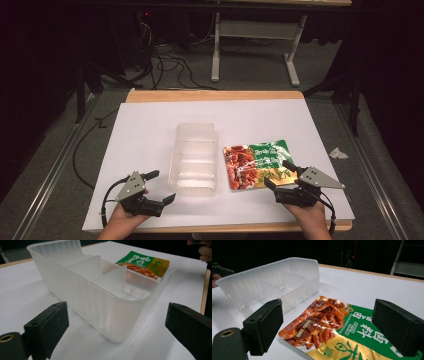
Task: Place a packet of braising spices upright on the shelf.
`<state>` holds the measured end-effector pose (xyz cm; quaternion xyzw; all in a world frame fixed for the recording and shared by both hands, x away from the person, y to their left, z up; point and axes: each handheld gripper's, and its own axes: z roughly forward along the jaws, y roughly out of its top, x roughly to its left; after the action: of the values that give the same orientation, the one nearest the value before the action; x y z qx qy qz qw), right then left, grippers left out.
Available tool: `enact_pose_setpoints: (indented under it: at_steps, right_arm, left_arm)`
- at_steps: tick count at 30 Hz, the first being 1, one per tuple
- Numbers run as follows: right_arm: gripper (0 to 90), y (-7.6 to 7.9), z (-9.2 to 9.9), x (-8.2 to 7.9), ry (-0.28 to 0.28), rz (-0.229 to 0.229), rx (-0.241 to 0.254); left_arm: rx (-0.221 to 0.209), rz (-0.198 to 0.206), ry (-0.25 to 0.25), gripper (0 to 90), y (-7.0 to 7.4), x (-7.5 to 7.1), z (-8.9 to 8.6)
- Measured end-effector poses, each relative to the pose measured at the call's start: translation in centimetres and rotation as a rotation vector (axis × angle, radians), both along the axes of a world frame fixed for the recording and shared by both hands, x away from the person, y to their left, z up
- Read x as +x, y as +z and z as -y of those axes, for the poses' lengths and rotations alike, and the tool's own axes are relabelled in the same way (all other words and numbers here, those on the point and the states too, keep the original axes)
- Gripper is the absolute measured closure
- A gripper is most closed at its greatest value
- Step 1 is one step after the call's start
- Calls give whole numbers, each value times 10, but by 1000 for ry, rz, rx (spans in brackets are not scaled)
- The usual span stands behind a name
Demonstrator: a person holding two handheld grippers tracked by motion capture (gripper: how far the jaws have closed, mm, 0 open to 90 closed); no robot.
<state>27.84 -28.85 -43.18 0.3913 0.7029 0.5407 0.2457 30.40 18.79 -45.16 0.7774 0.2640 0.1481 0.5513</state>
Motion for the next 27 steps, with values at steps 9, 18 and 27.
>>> enact_pose_setpoints:
  at_steps: [9, 18, 27]
  right_arm:
    - [107, -2, 2, -2, -19, 18, -37]
    - [106, -2, 3, -2, -24, 12, -41]
    - [117, -7, 20, 6, -83, -23, -26]
  left_arm:
    - [11, -15, 4, 55, -3, 3, -2]
    - [13, -12, 0, 55, -3, 4, -3]
    - [20, -20, -13, 56, -4, 4, -1]
